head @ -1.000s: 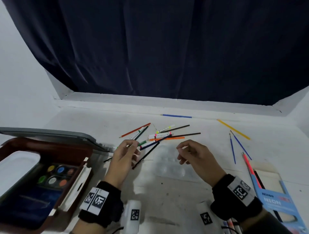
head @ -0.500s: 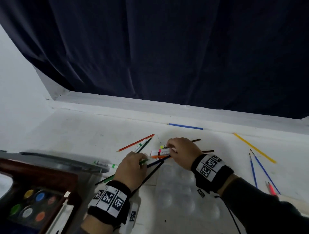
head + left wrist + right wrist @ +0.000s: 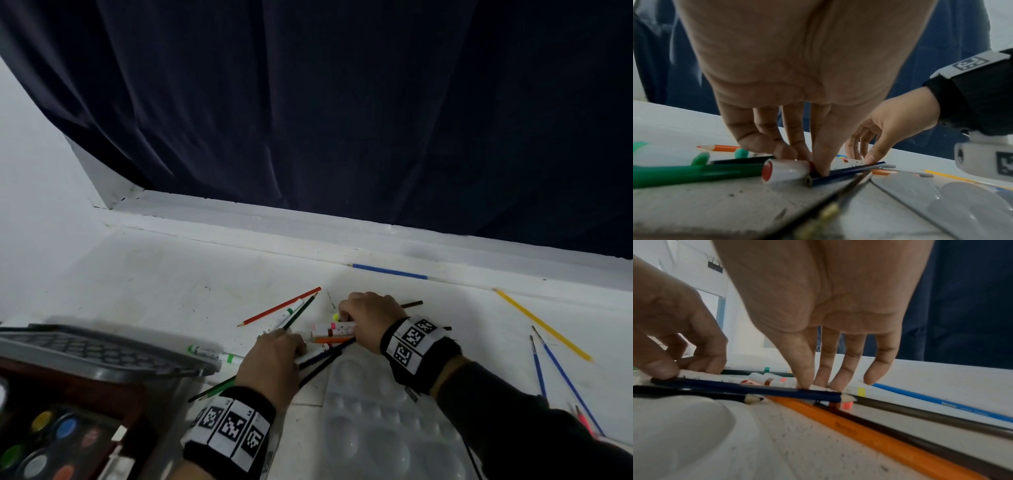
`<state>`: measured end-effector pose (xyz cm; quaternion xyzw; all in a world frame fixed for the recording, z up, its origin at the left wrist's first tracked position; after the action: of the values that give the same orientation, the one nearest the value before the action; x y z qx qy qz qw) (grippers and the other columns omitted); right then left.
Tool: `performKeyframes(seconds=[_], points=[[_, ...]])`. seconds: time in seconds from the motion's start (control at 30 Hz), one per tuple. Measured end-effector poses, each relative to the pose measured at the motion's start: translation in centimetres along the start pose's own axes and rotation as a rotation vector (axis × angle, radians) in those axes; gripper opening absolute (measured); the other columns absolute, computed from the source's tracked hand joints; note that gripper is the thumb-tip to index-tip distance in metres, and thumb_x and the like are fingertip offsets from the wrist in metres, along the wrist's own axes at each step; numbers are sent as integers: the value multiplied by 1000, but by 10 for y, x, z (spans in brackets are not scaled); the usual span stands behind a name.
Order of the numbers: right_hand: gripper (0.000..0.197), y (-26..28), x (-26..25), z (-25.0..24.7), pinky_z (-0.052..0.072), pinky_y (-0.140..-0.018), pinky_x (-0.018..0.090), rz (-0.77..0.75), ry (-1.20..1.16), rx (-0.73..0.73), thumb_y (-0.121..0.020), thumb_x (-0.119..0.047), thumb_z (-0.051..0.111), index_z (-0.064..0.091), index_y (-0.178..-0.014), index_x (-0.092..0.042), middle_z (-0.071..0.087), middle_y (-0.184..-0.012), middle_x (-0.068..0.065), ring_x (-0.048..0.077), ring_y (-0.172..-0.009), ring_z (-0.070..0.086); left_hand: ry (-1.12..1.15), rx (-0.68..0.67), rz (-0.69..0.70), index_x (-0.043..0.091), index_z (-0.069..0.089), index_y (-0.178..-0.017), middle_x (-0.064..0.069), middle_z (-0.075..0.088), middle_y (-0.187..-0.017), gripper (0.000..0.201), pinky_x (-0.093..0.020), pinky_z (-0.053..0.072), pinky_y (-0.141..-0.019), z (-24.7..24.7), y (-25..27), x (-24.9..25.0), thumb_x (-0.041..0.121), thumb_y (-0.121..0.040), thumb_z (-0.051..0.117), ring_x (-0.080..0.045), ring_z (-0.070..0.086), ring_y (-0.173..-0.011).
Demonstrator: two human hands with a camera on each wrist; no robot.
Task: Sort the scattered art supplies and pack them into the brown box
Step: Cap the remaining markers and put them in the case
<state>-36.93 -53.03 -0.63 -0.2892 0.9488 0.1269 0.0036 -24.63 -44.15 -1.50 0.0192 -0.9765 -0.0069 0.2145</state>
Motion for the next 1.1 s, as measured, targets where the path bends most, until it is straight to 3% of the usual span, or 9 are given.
performKeyframes(seconds=[0.23, 0.4, 0.5, 0.6, 0.7, 0.77, 0.87, 1.0, 1.1], points=[[33, 12, 3, 11, 39, -97, 45, 105, 28, -77, -88, -16, 58, 53, -120, -21, 49, -125, 5, 28, -116, 50, -141, -53, -12, 21, 57, -126, 1, 54, -128, 32, -30, 46, -102, 2, 6, 8, 16, -95, 56, -18, 50, -120], [28, 34, 9, -2, 36, -99, 43, 166, -65, 47, -89, -16, 55, 64, -114, -26, 57, -121, 1, 24, -118, 51, -235, -33, 24, 21, 52, -129, 0, 53, -129, 35, -34, 47, -99, 1, 11, 12, 16, -95, 54, -20, 53, -118], [19, 63, 19, -23, 45, -92, 37, 233, -240, 207, -90, -21, 59, 68, -106, -27, 65, -107, 0, 24, -105, 59, -194, 40, 43, 19, 56, -122, -2, 54, -120, 28, -36, 51, -89, -17, 19, 15, 14, -95, 51, -23, 61, -105], [6, 106, 29, -44, 54, -76, 35, 262, -562, 440, -90, -21, 63, 67, -94, -23, 70, -86, 1, 23, -82, 64, 107, 234, 151, 15, 63, -111, -3, 58, -105, 19, -36, 51, -80, -50, 38, 26, 11, -95, 54, -24, 63, -92], [7, 154, 28, -55, 52, -75, 30, 215, -804, 579, -96, -21, 59, 62, -90, -18, 73, -77, -2, 14, -77, 68, 459, 412, 193, 21, 68, -103, 11, 65, -99, 16, -19, 48, -79, -82, 75, 35, 19, -99, 53, -8, 62, -90], [7, 185, 23, -54, 50, -77, 22, 178, -970, 594, -100, -19, 54, 58, -95, -17, 75, -80, -4, 7, -82, 70, 668, 414, 151, 25, 71, -100, 14, 70, -99, 16, -15, 48, -75, -89, 97, 39, 14, -98, 60, -4, 64, -93], [6, 232, 17, -45, 50, -72, 17, 153, -1151, 584, -103, -18, 46, 50, -108, -19, 76, -88, -4, 5, -86, 69, 924, 370, 150, 21, 74, -95, 6, 74, -96, 16, -24, 53, -74, -92, 129, 58, 6, -89, 69, -10, 68, -92], [6, 288, 6, -26, 45, -64, 16, 137, -1273, 593, -103, -14, 44, 47, -107, -16, 76, -89, -1, 8, -70, 61, 1192, 311, 123, 10, 72, -94, -6, 74, -93, 18, -34, 56, -78, -79, 170, 85, 11, -76, 75, -19, 70, -87], [5, 315, -3, -2, 43, -62, 17, 122, -1302, 496, -101, -14, 48, 50, -106, -13, 76, -92, 0, 10, -66, 59, 1290, 299, 67, 3, 68, -92, -9, 73, -90, 22, -31, 56, -77, -59, 198, 98, 5, -73, 78, -20, 68, -87]])
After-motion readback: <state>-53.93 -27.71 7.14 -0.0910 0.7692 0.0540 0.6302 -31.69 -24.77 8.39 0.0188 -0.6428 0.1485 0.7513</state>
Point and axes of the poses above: each hand's wrist, its own y-axis away from the middle knuckle, its own z-axis out of the palm, x = y × z, the point moved 10 cm from there along -y, towards the middle knuckle
